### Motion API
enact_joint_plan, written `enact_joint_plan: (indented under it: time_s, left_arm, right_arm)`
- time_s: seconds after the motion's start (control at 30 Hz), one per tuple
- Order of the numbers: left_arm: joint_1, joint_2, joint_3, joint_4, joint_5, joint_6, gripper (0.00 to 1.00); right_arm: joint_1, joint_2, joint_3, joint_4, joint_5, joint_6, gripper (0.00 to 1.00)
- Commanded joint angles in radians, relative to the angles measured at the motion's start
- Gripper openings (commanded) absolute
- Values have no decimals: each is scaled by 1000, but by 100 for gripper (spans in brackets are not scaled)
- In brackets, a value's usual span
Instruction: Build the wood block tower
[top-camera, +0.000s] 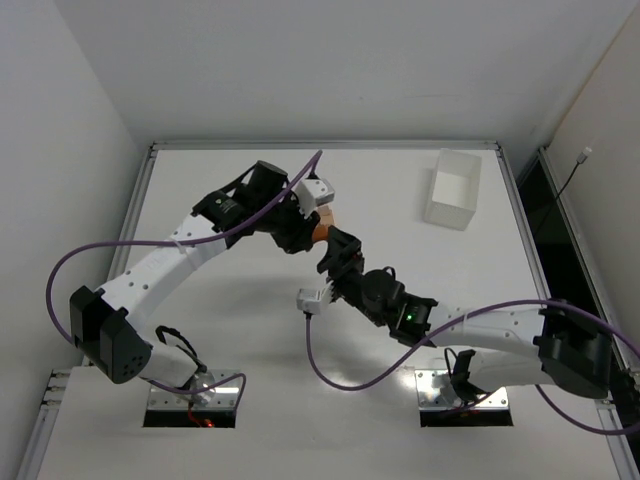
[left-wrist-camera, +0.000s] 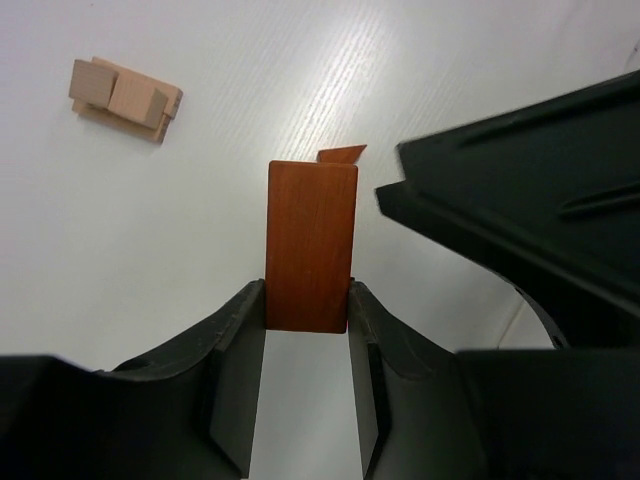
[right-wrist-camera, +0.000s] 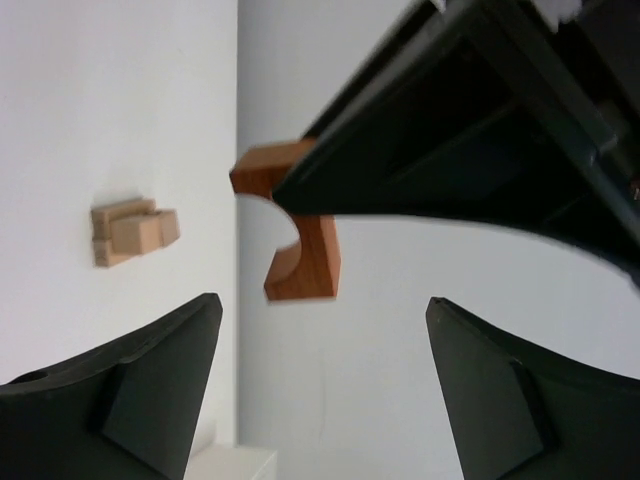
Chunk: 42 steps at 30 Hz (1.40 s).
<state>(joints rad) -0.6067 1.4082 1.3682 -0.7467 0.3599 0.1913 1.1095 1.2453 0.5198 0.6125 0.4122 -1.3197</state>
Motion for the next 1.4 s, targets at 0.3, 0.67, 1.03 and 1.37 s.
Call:
enact_joint_plan:
  time_s: [0.3,0.67,1.03,1.37]
  left_arm:
    - [-16,81,32,135,-443,-529,0]
    - [13,458,365,72,-443,-768,0]
    - [13,609,480,18,-574,-906,0]
    - [1,661,500,-5,-651,-915,0]
  right_arm:
    - [-297,-121,305,-853,294,1067,70]
    - [-755,-121,459,-1214,56,1482,69]
    - [-942,-121,514,-1257,-87,1541,66]
    - [-961,-110,505,-1248,-131,1541,63]
